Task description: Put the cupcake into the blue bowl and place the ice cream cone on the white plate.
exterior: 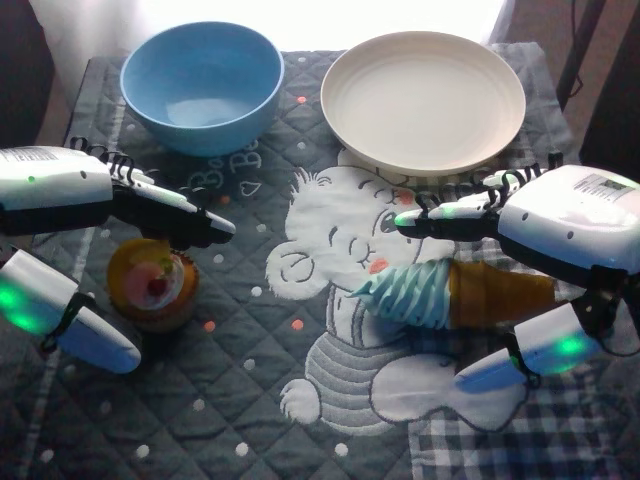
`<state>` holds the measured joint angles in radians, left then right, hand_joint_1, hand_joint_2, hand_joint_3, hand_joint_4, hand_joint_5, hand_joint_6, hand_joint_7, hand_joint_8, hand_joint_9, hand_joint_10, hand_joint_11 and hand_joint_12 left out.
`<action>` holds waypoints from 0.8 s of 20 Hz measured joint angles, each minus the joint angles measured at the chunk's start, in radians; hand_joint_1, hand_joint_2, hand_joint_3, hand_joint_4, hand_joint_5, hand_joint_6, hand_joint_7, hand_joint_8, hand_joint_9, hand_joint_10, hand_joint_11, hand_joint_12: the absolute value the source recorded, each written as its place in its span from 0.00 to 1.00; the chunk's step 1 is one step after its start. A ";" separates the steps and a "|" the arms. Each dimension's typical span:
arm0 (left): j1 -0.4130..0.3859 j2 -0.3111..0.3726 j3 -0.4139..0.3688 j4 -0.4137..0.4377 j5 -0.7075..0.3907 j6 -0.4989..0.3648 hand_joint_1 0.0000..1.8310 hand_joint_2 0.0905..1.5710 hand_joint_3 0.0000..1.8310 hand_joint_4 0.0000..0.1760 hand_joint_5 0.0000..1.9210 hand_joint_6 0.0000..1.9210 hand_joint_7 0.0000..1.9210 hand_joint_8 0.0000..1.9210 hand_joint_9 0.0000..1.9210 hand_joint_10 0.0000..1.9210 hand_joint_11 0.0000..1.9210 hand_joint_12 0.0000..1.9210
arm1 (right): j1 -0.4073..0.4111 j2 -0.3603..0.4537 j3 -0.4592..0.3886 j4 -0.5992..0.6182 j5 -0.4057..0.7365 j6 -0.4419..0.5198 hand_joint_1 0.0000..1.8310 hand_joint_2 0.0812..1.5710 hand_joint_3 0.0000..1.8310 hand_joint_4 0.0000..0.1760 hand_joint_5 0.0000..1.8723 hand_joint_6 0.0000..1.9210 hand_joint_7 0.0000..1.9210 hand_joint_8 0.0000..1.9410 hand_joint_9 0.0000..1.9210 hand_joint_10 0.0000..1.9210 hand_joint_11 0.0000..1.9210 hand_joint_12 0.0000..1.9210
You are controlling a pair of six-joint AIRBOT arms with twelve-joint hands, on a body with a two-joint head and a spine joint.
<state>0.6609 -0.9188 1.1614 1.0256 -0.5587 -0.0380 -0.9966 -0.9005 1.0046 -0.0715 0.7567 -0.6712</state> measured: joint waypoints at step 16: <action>0.006 -0.004 0.003 -0.006 -0.002 -0.003 0.76 0.65 0.00 0.00 0.55 0.45 0.59 0.31 0.52 0.56 0.41 0.54 | 0.000 -0.041 0.042 0.027 0.023 0.003 0.70 0.64 0.00 0.00 0.56 0.39 0.66 0.34 0.64 0.30 0.50 0.67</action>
<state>0.6670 -0.9226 1.1645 1.0199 -0.5610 -0.0414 -0.9962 -0.9417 1.0462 -0.0444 0.7795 -0.6678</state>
